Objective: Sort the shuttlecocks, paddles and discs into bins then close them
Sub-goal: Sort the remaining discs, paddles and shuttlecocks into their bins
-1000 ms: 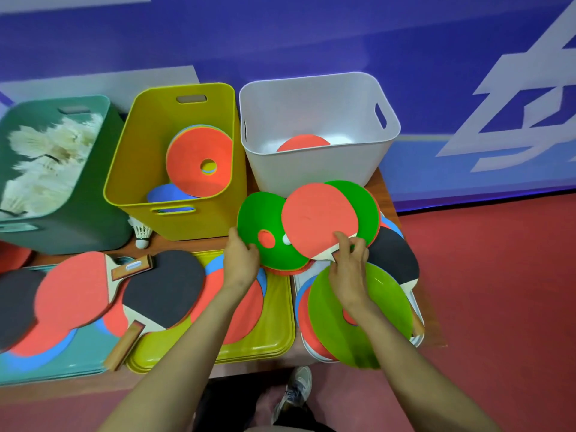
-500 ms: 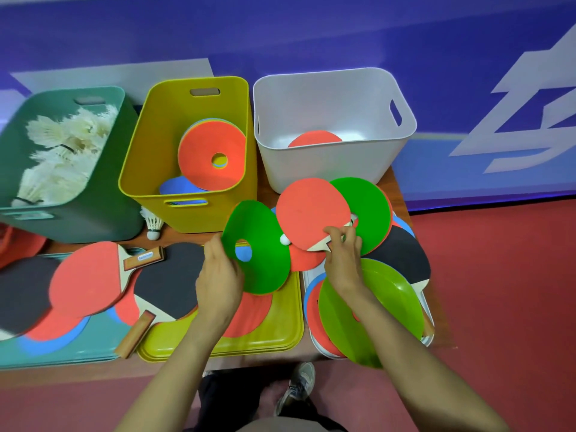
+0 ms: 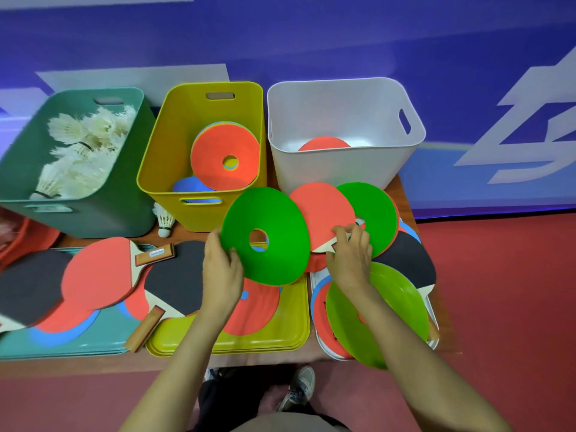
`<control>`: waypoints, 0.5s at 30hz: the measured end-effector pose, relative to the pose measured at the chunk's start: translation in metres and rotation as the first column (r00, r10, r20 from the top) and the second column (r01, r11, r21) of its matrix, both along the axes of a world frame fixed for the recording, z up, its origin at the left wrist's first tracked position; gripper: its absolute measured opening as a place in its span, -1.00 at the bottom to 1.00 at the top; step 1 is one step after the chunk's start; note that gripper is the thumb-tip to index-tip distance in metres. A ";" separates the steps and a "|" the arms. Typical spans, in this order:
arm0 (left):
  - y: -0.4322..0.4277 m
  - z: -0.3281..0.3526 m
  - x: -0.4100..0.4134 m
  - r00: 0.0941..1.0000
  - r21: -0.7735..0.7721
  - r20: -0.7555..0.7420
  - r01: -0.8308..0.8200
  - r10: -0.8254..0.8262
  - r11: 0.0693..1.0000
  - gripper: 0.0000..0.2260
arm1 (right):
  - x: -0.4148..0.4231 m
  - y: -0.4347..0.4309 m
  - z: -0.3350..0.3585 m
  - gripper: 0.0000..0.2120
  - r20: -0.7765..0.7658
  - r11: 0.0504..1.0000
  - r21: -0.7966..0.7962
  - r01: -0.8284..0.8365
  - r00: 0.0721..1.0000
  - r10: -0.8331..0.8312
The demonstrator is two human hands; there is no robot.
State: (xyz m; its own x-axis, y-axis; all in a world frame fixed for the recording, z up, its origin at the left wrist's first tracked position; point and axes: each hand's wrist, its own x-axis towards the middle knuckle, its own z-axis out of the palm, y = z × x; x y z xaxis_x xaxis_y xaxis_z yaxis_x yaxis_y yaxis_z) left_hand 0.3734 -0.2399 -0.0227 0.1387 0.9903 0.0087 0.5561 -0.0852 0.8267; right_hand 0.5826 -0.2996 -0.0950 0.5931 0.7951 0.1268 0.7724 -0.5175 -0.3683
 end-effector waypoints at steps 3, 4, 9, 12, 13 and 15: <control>0.000 -0.004 0.006 0.996 -0.137 0.091 0.008 0.005 0.990 -0.72 | 0.002 0.002 0.013 -0.79 -0.227 0.967 0.244 0.069 0.974 -0.013; 0.000 -0.007 0.007 0.993 -0.172 0.119 0.032 -0.011 0.985 -0.72 | 0.002 0.004 0.020 -0.80 -0.350 0.948 0.300 0.103 0.937 0.009; 0.001 -0.001 0.016 0.970 -0.184 0.227 0.127 -0.083 0.975 -0.79 | 0.002 0.008 0.046 -0.71 -0.537 0.878 0.407 0.251 0.844 0.008; 0.011 0.016 0.019 0.955 -0.033 0.272 0.134 -0.120 0.990 -0.88 | 0.004 0.011 0.059 -0.68 -0.585 0.802 0.459 0.383 0.809 -0.052; 0.017 0.022 0.019 0.946 0.001 0.294 0.141 -0.135 0.990 -0.89 | 0.004 0.013 0.064 -0.70 -0.582 0.780 0.484 0.397 0.812 -0.052; 0.032 0.033 0.019 0.933 0.047 0.334 0.125 -0.133 0.991 -0.91 | 0.003 0.018 0.076 -0.75 -0.580 0.749 0.518 0.414 0.813 -0.048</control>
